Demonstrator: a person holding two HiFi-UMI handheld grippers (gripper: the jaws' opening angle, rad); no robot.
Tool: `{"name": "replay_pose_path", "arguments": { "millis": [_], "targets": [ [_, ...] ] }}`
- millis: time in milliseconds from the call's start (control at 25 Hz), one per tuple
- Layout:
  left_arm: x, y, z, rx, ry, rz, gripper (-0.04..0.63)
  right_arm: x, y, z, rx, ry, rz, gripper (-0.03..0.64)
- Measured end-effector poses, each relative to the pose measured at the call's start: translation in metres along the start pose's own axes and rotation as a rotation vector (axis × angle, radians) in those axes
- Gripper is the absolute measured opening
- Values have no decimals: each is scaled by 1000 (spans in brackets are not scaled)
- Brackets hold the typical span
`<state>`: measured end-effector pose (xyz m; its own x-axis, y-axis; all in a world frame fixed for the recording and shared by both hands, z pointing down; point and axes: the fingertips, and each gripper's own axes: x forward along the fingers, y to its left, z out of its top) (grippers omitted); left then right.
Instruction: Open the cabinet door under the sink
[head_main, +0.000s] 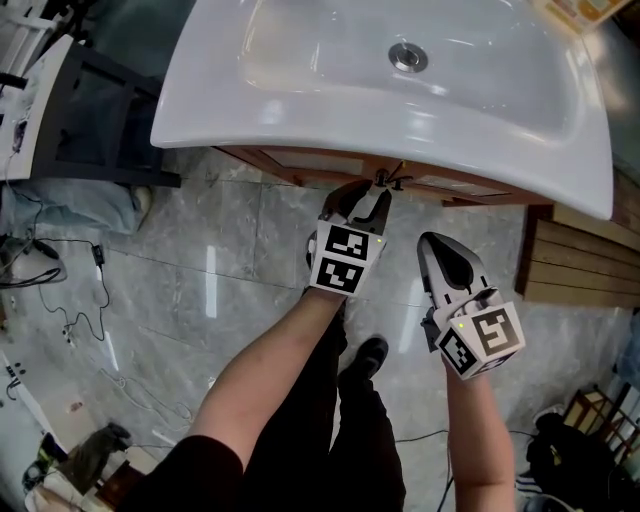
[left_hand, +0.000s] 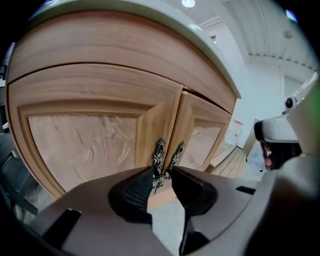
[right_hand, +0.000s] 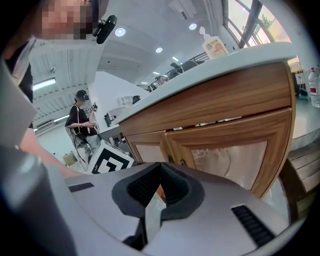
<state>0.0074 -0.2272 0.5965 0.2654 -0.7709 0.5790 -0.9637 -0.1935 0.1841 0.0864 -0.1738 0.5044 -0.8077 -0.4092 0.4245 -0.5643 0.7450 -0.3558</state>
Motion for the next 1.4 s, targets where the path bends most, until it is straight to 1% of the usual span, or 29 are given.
{"name": "replay_pose_path", "arguments": {
  "millis": [200,360,640,800,960,1040,1080,1160,1200,1240,1280,1400],
  "targets": [
    [13,1,-12,-6,34,23,124,-11,-4,-13,28,4,-18,15],
    [23,6,-13,-12,44,33,98,-13,-10,-17,30,9,-23,15],
    [30,5,-14,3,57,-10,103,-13,-24,-14,30,-3,-43,15],
    [31,6,-15,37,52,-50,101,-9,-32,-14,21,3,-51,15],
    [31,5,-14,72,44,-41,104,-4,-36,-15,24,7,-51,15],
    [31,6,-15,47,50,-27,106,-2,-35,-15,24,6,-47,15],
    [32,7,-17,12,57,-20,106,-1,-35,-15,24,7,-45,15],
    [34,8,-21,-88,75,-9,106,1,-36,-15,23,10,-43,15],
    [36,7,-22,-121,82,-2,101,2,-36,-15,22,11,-41,15],
    [37,7,-23,-129,85,6,96,2,-36,-15,21,12,-39,15],
    [37,7,-24,-117,87,11,94,3,-36,-14,19,13,-37,15],
    [36,8,-25,-55,80,-16,89,4,-37,-11,8,13,-32,14]
  ]
}}
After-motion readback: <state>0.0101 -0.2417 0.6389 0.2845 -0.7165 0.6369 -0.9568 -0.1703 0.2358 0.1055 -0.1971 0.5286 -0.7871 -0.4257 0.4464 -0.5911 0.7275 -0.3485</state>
